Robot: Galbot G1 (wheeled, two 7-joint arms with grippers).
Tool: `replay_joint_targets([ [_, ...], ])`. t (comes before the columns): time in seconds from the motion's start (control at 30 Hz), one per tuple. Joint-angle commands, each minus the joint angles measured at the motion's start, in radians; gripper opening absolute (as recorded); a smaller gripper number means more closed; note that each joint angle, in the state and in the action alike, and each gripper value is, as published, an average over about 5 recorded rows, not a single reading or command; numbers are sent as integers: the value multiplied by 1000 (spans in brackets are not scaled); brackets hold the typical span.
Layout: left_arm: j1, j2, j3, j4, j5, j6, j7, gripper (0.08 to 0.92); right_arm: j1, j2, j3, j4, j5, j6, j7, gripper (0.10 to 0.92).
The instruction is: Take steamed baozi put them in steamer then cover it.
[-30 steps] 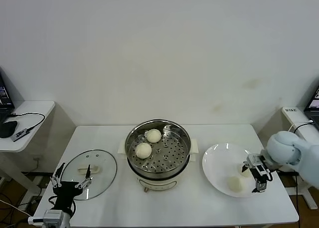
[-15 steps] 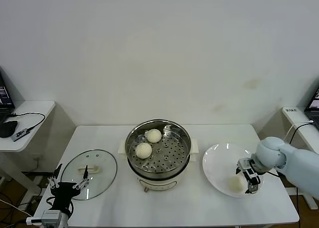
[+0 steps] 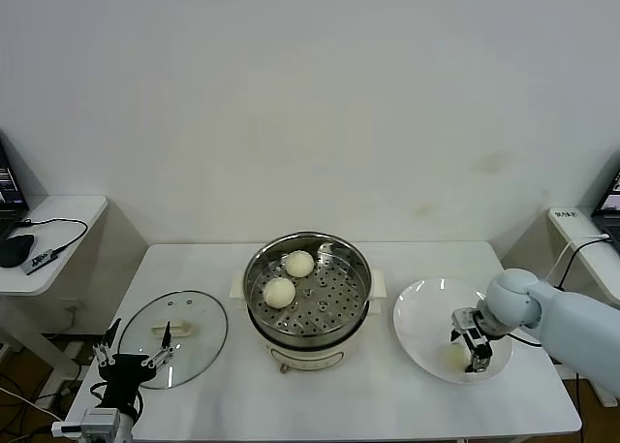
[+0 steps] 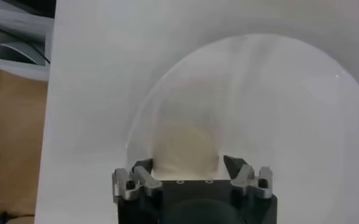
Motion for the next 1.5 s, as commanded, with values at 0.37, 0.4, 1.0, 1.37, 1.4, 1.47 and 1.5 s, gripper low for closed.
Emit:
replay_joint_targets([
  [0.37,0,2,1,-10,-1,1,0,823,37,-24,31,16,41,-3,-36,587],
  [0.4,0,3,2,-12,-1,1,0,823,49,-33,33,22,50,-3,-41,586],
  [1.0,-11,20,21,-40,-5,2,0,823,717,14,-261,52,302,-27,-56,594],
  [1.37,-9,8,12,-30,-3,2,-1,823,869,341,-396,31,448,-32,51,598],
  [1.4,-8,6,9,-31,-3,2,-1,823,865,360,-405,36,459,-26,60,600],
  [1.47,-5,2,3,-32,-3,2,-1,823,844,393,-418,49,477,-8,78,601],
  [1.5,-4,1,-1,-33,-3,2,-2,823,831,406,-421,54,483,2,85,602],
])
